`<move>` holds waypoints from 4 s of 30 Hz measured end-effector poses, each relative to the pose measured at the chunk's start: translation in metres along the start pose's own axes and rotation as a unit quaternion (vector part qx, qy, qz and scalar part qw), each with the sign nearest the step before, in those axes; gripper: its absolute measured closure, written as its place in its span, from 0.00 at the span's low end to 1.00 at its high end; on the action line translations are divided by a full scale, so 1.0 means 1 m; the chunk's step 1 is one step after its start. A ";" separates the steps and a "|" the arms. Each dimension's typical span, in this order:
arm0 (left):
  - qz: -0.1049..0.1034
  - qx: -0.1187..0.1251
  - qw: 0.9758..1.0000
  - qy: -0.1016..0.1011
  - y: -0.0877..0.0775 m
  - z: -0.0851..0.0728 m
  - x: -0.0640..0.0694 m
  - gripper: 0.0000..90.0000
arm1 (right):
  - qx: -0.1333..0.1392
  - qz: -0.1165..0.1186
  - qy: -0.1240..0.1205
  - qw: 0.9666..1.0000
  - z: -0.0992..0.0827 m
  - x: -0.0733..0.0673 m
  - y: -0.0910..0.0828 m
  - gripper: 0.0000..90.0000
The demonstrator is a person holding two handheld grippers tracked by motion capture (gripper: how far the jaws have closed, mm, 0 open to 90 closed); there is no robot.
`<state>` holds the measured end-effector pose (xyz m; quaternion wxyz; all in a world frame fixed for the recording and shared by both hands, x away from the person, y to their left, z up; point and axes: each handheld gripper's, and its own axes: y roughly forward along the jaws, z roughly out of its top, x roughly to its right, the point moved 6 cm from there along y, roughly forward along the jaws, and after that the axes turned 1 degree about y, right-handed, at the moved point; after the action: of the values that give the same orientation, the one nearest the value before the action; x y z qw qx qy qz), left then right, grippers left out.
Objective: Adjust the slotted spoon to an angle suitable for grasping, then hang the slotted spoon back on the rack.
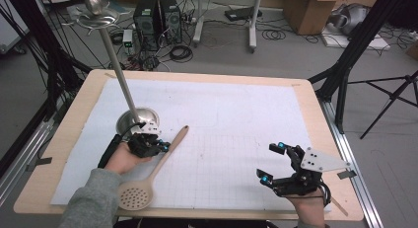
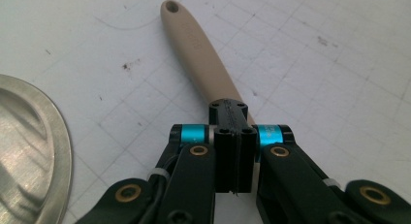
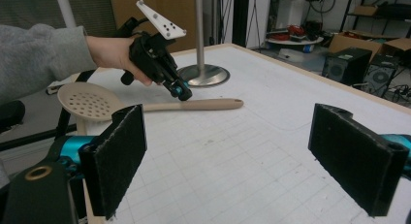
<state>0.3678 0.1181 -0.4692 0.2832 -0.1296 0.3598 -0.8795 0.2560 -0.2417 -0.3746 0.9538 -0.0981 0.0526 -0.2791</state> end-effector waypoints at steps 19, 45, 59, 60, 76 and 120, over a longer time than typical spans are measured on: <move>-0.015 -0.010 1.000 0.022 0.017 0.006 0.009 0.99 | 0.003 -0.002 -0.003 1.000 0.001 0.000 -0.002 0.14; -0.059 -0.011 0.996 0.071 0.034 0.022 0.040 0.99 | -0.002 0.001 0.000 1.000 0.000 -0.001 0.001 0.14; -0.069 -0.013 0.992 0.108 0.039 0.029 0.057 0.99 | 0.002 -0.001 -0.003 1.000 0.001 0.000 -0.001 0.14; -0.068 -0.010 0.992 0.106 0.038 0.030 0.057 0.99 | 0.002 -0.001 -0.003 1.000 0.001 0.000 -0.001 0.14; -0.048 0.004 0.996 0.072 0.003 0.036 0.057 0.95 | -0.002 -0.004 0.000 1.000 0.000 0.000 -0.001 0.14; -0.035 0.010 0.998 0.053 -0.026 0.006 0.085 0.24 | 0.010 0.027 -0.007 1.000 0.010 0.010 0.021 0.14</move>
<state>0.2916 0.0800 -0.4447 0.2340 -0.0923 0.3607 -0.8981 0.2769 -0.2278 -0.3698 0.9624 -0.0889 0.0454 -0.2526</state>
